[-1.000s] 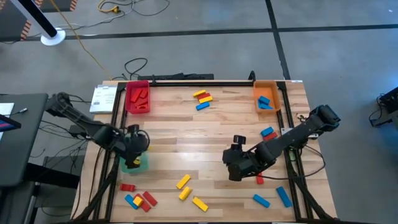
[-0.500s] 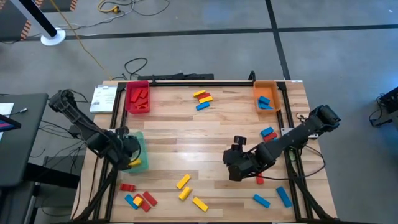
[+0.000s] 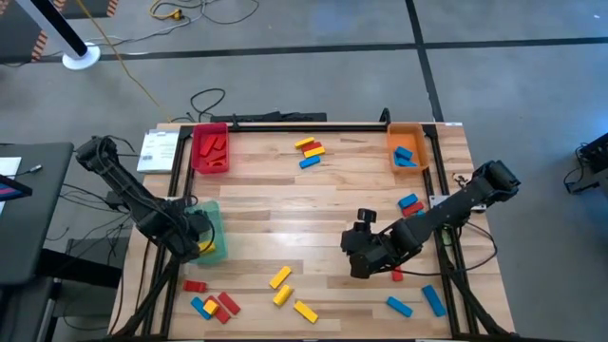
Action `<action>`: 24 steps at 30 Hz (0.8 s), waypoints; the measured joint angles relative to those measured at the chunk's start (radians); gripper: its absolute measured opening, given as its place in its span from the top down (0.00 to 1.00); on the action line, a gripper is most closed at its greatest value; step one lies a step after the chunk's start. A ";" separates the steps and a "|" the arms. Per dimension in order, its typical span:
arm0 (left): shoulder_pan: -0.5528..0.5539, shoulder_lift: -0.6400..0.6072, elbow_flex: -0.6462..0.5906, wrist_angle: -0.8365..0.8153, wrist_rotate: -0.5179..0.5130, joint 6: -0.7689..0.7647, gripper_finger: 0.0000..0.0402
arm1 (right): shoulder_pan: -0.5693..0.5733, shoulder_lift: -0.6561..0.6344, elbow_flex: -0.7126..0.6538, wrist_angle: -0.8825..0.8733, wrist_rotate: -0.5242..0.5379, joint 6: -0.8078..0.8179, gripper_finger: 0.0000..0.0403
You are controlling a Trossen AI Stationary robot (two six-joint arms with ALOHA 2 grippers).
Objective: Sort blocks
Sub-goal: Put the yellow block into the green bin, then put the blue block into the orange bin
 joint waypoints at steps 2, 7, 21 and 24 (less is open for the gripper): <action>0.000 0.000 0.000 0.003 0.001 0.000 0.80 | 0.000 0.000 0.000 0.000 0.000 0.000 0.48; 0.000 0.000 -0.001 0.034 0.002 0.008 0.74 | -0.003 0.000 0.000 0.006 0.000 0.000 0.48; 0.000 0.001 -0.001 0.246 0.001 0.090 0.62 | -0.004 0.000 0.000 0.015 0.000 -0.002 0.48; 0.000 0.001 -0.001 0.369 0.021 0.151 0.58 | -0.004 0.000 0.000 0.018 0.000 -0.002 0.48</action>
